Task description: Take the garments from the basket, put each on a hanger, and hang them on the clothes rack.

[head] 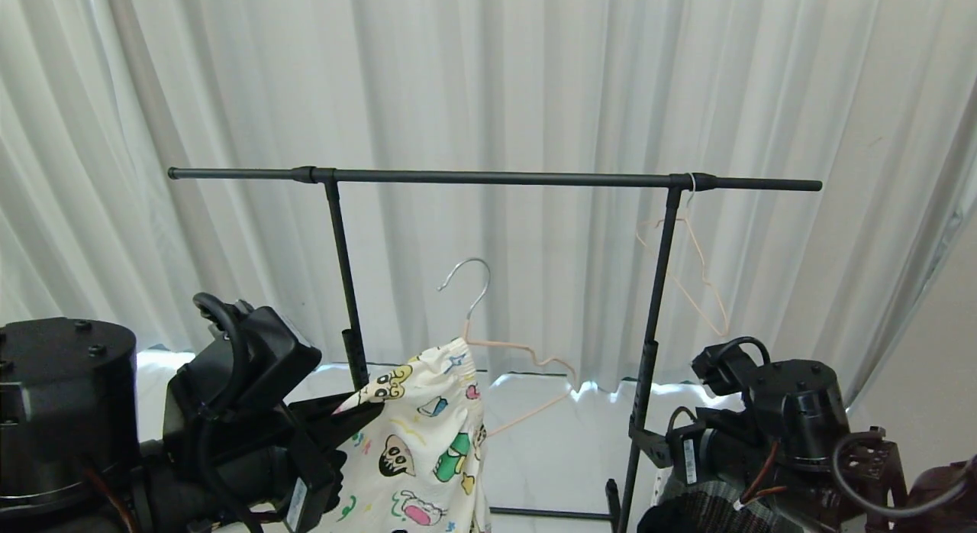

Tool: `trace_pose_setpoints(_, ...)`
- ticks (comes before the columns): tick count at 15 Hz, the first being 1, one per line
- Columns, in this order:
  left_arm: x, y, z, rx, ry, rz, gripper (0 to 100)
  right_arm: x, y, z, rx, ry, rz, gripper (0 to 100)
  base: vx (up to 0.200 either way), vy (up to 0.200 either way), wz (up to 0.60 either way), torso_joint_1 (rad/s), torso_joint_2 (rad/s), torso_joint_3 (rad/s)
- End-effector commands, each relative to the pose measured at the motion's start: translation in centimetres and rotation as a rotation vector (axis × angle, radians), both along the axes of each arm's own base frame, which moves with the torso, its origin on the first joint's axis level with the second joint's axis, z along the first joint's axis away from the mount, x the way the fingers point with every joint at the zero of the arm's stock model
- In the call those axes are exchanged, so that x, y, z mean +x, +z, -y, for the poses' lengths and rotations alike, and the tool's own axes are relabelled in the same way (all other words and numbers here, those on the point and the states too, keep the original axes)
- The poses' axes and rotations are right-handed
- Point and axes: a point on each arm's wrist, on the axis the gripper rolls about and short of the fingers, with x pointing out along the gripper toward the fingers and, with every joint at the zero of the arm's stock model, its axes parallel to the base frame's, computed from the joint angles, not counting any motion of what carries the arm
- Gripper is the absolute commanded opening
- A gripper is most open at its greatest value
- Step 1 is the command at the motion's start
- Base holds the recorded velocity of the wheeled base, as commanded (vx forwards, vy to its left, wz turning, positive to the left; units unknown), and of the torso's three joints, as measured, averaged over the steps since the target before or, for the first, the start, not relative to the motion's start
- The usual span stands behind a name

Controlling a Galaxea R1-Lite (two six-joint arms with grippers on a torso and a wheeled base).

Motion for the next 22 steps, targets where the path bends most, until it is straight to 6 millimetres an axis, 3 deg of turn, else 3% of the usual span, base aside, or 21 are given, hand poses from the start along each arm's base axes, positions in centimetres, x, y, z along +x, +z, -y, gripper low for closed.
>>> trace_pose_setpoints(1, 0.0, 0.0, 0.0, 0.000, 0.000, 0.005, 0, 0.1, 0.2, 0.4, 0.007, -0.012, 0.006, 100, 0.000, 0.000, 0.00, 0.000, 0.00, 0.000)
trace_pose_setpoints(5, 0.1, 0.9, 0.4, -0.063, -0.028, 0.084, 0, -1.1, 1.8, -0.8, 0.100, 0.146, 0.010, 100, 0.000, 0.000, 0.00, 0.000, 0.00, 0.000)
trace_pose_setpoints(9, -1.6, 2.2, 0.4, -0.129, -0.171, 0.131, 0, -1.0, 4.0, -4.0, 0.230, 0.233, 0.043, 100, 0.000, 0.000, 0.00, 0.000, 0.00, 0.000)
trace_pose_setpoints(13, -1.6, 2.9, 0.8, -0.144, -0.192, 0.154, 0, -2.7, 3.7, -5.7, 0.247, 0.297, 0.010, 100, 0.000, 0.000, 0.00, 0.000, 0.00, 0.000)
trace_pose_setpoints(17, -1.5, 2.8, 0.9, -0.139, -0.194, 0.148, 0, -3.2, 4.0, -5.9, 0.257, 0.312, 0.016, 100, 0.000, 0.000, 0.00, 0.000, 0.00, 0.000)
trace_pose_setpoints(22, -1.2, 3.4, 1.1, -0.151, -0.192, 0.164, 0, -7.1, 2.6, -7.7, 0.212, 0.457, -0.044, 100, 0.000, 0.000, 0.00, 0.000, 0.00, 0.000)
